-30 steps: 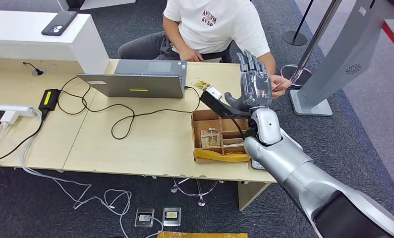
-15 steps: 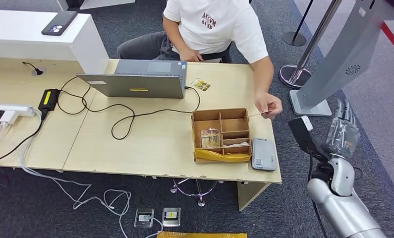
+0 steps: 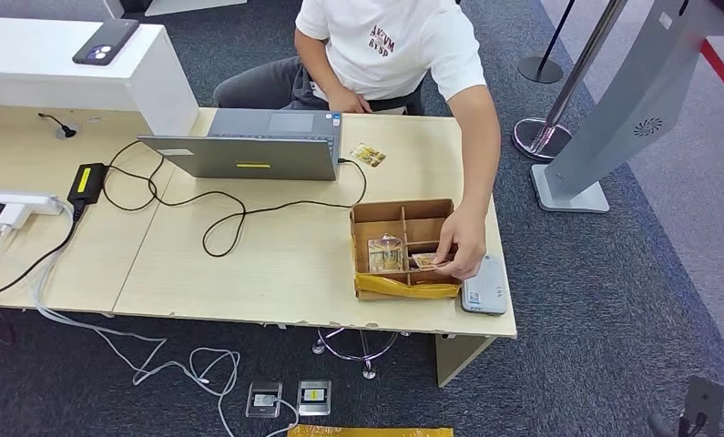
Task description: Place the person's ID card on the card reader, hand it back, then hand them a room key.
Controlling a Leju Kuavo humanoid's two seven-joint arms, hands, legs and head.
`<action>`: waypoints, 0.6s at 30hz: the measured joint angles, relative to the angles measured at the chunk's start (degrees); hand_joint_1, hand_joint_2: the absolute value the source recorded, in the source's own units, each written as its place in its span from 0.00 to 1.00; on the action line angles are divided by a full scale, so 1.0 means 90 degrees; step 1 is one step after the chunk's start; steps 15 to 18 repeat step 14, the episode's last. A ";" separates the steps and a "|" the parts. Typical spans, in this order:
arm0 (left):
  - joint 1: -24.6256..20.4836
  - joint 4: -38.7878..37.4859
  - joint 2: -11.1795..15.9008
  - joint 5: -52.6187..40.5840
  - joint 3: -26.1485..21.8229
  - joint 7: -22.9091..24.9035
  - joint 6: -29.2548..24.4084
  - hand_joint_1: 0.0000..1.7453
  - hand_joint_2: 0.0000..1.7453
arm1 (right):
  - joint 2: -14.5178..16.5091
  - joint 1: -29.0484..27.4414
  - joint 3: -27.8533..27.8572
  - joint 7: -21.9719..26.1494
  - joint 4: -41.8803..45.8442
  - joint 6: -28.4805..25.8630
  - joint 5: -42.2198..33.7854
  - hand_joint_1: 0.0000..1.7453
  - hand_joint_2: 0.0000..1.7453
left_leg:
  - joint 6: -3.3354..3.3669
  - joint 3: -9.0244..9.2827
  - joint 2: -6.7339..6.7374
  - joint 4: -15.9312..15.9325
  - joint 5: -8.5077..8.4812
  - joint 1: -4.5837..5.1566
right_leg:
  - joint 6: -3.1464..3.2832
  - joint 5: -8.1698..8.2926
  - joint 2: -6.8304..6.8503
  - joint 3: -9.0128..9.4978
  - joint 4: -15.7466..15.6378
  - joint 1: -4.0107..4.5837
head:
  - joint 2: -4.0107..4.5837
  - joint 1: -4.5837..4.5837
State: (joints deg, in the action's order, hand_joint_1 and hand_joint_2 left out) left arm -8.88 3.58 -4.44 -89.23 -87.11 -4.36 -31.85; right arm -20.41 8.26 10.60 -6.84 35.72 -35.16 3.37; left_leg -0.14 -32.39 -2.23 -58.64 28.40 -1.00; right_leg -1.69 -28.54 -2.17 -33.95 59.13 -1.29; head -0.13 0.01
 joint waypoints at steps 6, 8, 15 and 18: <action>-0.0015 0.0000 -0.0030 -0.0030 -0.0047 -0.0018 0.0000 0.00 0.00 | 0.0427 -0.0194 0.0174 -0.0094 -0.1040 0.0010 0.0100 0.00 1.00 | -0.0001 0.0001 0.0013 0.0001 0.0000 -0.0004 | 0.0005 -0.0003 -0.0006 -0.0003 0.0003 0.0004 | 0.0001 0.0002; -0.0016 0.0000 -0.0036 -0.0033 -0.0051 -0.0027 0.0000 0.00 0.00 | 0.0498 -0.0208 0.0214 -0.0163 -0.1266 0.0052 0.0170 0.00 1.00 | -0.0001 0.0003 0.0015 0.0001 0.0000 -0.0003 | 0.0004 -0.0003 -0.0008 -0.0001 0.0002 0.0003 | 0.0001 0.0003; -0.0022 0.0000 -0.0035 -0.0075 -0.0051 -0.0046 0.0045 0.00 0.00 | 0.0842 -0.0303 0.0222 -0.0718 -0.1842 0.0603 0.0741 0.00 1.00 | -0.0001 0.0010 0.0016 0.0001 0.0000 -0.0004 | 0.0004 -0.0003 -0.0010 0.0006 0.0002 0.0004 | 0.0001 0.0004; -0.0022 0.0000 -0.0035 -0.0075 -0.0051 -0.0046 0.0045 0.00 0.00 | 0.0842 -0.0303 0.0222 -0.0718 -0.1842 0.0603 0.0741 0.00 1.00 | -0.0001 0.0010 0.0016 0.0001 0.0000 -0.0004 | 0.0004 -0.0003 -0.0010 0.0006 0.0002 0.0004 | 0.0001 0.0004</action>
